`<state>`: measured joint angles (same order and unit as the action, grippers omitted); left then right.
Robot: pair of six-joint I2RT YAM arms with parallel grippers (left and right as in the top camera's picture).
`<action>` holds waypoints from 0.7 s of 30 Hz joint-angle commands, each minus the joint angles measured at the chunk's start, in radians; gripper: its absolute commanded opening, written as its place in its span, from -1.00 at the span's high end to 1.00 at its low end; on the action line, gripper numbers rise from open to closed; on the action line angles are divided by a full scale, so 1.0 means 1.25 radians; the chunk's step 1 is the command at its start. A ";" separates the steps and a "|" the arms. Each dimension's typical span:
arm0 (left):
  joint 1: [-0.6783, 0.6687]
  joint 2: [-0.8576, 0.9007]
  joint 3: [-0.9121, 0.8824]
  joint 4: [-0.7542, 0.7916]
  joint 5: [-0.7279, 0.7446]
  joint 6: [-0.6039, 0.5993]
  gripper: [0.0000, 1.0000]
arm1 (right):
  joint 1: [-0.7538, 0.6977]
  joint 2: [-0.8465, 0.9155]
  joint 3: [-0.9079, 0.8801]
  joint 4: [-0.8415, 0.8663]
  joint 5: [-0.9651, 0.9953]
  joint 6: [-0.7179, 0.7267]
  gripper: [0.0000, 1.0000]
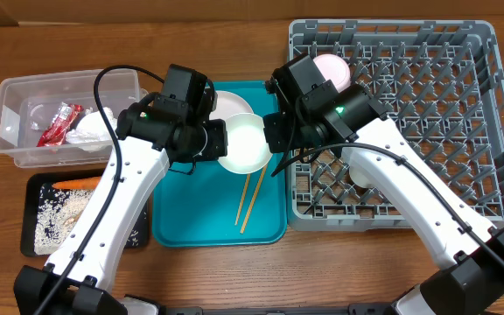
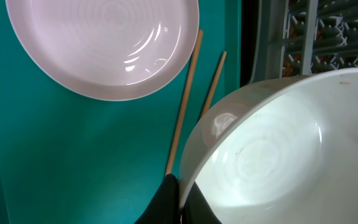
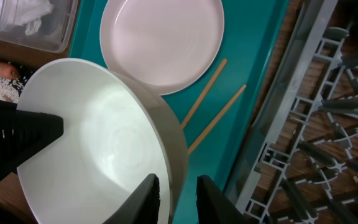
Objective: Sort waste into correct bins and load items into the dishwasher
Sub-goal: 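Close the right gripper on the white bowl rim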
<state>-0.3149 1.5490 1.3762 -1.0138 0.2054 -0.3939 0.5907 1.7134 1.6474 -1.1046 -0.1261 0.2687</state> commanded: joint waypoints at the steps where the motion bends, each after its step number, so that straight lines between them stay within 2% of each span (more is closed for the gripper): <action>1: -0.006 -0.009 0.014 0.001 -0.002 -0.009 0.92 | 0.005 0.009 -0.004 -0.001 0.002 0.002 0.53; 17: -0.006 -0.009 0.014 0.001 -0.002 -0.009 0.91 | 0.005 0.009 -0.004 0.001 0.002 0.016 0.69; 21: -0.006 -0.009 0.014 0.002 -0.002 -0.009 0.92 | 0.005 0.009 -0.004 0.002 0.002 0.016 0.81</action>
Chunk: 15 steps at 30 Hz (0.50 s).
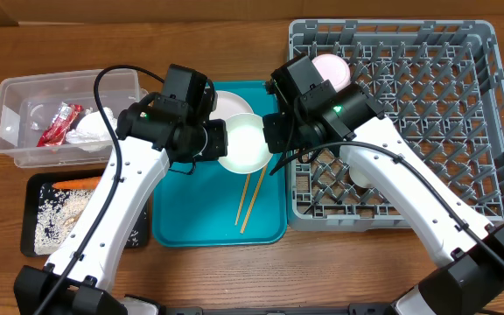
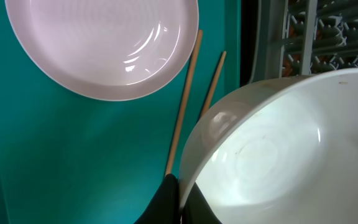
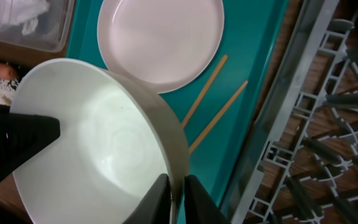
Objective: Sort waste into correct bins and load items into the dishwasher
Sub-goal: 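Close the right gripper on the white bowl rim, then open the left gripper and pull the bowl into the rack with the right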
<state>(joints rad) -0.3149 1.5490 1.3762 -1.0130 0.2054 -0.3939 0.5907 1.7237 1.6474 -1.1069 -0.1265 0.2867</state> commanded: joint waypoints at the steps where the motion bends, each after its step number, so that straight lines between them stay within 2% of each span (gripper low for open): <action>1: -0.006 -0.009 0.014 0.001 -0.002 -0.009 0.92 | 0.005 0.001 -0.004 0.005 0.002 0.002 0.85; 9: -0.006 -0.009 0.014 0.002 0.003 -0.009 0.90 | 0.005 0.002 -0.004 0.014 0.002 0.002 0.92; 11: -0.006 -0.009 0.014 0.006 0.014 -0.009 0.74 | 0.005 0.002 -0.004 0.019 0.002 0.009 0.92; 15: -0.006 -0.010 0.014 0.015 0.029 -0.009 0.22 | 0.005 0.002 -0.004 0.023 0.003 0.020 0.92</action>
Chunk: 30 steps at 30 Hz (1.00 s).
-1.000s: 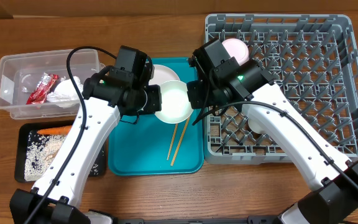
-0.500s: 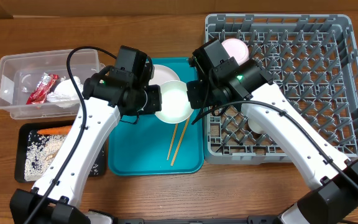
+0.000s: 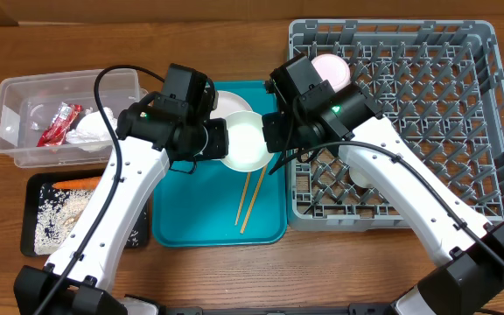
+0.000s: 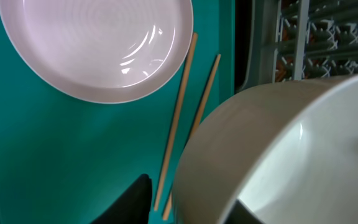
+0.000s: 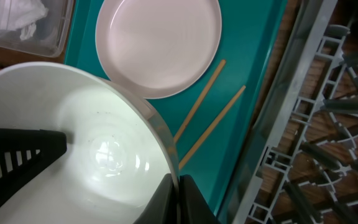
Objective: Sort waste into correct bins and load items into the dishwasher
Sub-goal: 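Open the left gripper and pull the bowl into the rack with the right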
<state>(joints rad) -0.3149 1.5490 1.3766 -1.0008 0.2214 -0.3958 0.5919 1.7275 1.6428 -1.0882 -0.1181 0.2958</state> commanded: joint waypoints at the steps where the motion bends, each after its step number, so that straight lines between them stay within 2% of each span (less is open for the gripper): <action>1: -0.006 -0.010 0.014 0.007 0.019 -0.007 0.13 | 0.004 -0.002 0.000 0.010 -0.004 0.013 0.92; 4: -0.004 -0.010 0.020 0.009 0.034 -0.007 -0.09 | 0.004 -0.002 0.000 0.011 0.002 0.012 0.92; 9: 0.001 -0.011 0.079 -0.010 0.040 -0.007 -0.16 | 0.002 -0.002 0.000 0.010 0.037 0.012 0.92; 15: 0.023 -0.011 0.228 -0.074 0.039 0.007 -0.29 | 0.001 -0.002 0.000 0.009 0.070 0.011 0.92; 20: 0.043 -0.011 0.316 -0.096 0.023 0.030 -0.41 | -0.006 -0.002 0.000 0.013 0.337 0.009 0.93; 24: 0.048 -0.011 0.321 -0.097 0.021 0.049 -0.50 | -0.020 -0.002 0.000 0.014 0.574 0.009 0.92; 28: 0.048 -0.010 0.320 -0.110 -0.040 0.050 -0.59 | -0.038 -0.002 0.000 0.017 0.795 0.009 0.92; 30: 0.048 -0.010 0.320 -0.115 -0.061 0.050 -0.70 | -0.050 -0.002 0.000 0.028 0.869 -0.027 0.92</action>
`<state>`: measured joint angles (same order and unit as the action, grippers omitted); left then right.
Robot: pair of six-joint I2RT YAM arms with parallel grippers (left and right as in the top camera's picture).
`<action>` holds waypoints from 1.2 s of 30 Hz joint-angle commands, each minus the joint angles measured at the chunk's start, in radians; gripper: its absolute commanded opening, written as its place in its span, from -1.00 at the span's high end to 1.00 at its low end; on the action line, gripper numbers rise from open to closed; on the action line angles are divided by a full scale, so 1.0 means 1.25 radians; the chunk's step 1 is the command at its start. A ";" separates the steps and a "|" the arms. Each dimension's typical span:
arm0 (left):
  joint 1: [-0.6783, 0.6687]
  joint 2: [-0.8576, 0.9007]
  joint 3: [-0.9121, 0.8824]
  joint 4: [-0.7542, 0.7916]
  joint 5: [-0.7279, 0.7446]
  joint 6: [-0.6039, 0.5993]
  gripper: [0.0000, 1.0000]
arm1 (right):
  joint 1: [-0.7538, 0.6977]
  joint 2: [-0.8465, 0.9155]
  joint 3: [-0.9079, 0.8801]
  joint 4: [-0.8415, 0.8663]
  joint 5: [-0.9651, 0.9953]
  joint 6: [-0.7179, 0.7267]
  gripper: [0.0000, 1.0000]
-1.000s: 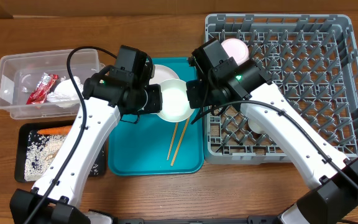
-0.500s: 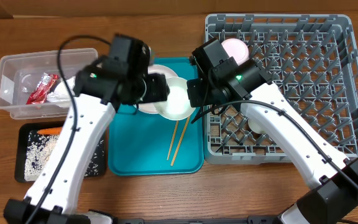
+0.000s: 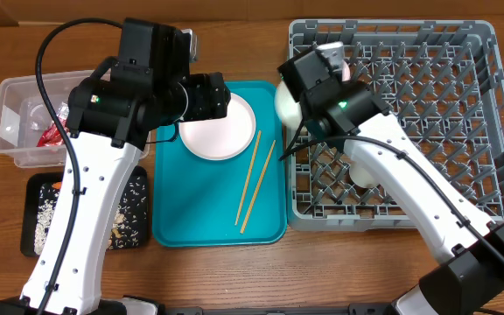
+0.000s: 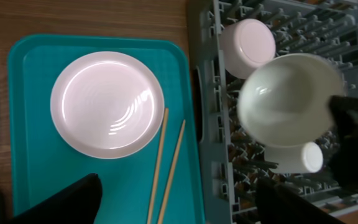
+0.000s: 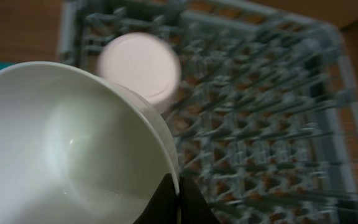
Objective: Sort waste into correct bins and load items into the dishwasher
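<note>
My right gripper [image 5: 178,200] is shut on the rim of a white bowl [image 5: 73,149], holding it tilted over the left end of the grey dish rack [image 3: 427,114]. In the overhead view the bowl [image 3: 284,102] hangs at the rack's left edge. My left gripper [image 3: 214,96] is raised above the teal tray [image 3: 182,219], open and empty, its fingers [image 4: 61,200] spread wide. On the tray lie a pink plate [image 4: 107,104] and two wooden chopsticks [image 4: 166,168].
An upturned pink bowl [image 4: 248,39] and a white cup [image 4: 306,157] stand in the rack. A clear bin [image 3: 16,96] with wrappers sits at the far left. A black tray [image 3: 38,219] with rice lies in front of it.
The right gripper has moved the bowl from over the tray to the rack's left end. The left gripper has moved up and away from the bowl.
First the left gripper held the bowl by its rim over the tray, with the right fingers open around the opposite rim. The right fingers then narrowed and shut on it, and the left fingers opened. Now only the right gripper holds the bowl, at the rack.
</note>
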<state>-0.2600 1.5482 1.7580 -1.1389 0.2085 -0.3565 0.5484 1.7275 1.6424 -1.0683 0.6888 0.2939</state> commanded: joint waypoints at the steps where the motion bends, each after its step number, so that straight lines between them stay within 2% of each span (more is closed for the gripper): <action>1: 0.004 -0.009 0.015 -0.007 -0.052 0.019 -0.84 | -0.021 -0.002 0.001 0.021 0.242 -0.059 0.92; 3: 0.004 -0.009 0.015 -0.009 -0.053 0.019 -1.00 | -0.038 -0.002 0.001 0.043 0.257 -0.138 0.92; 9: 0.004 -0.009 0.015 -0.014 -0.053 0.019 -1.00 | -0.128 -0.002 0.001 0.134 0.257 -0.373 0.92; 21: 0.004 -0.009 0.015 -0.013 -0.053 0.019 -1.00 | -0.327 0.003 0.000 0.331 0.215 -0.591 0.92; 24: 0.004 -0.009 0.015 -0.013 -0.053 0.019 -1.00 | -0.351 0.014 0.000 0.372 0.164 -0.724 0.92; 29: 0.004 -0.009 0.015 -0.013 -0.053 0.019 -1.00 | -0.369 0.052 0.000 0.464 0.166 -0.930 0.92; 36: 0.004 -0.009 0.015 -0.013 -0.052 0.019 -1.00 | -0.373 0.099 0.000 0.572 0.166 -1.129 0.92</action>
<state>-0.2600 1.5482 1.7580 -1.1564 0.1524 -0.3443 0.0875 1.8336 1.6409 -0.3798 0.8970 -0.9413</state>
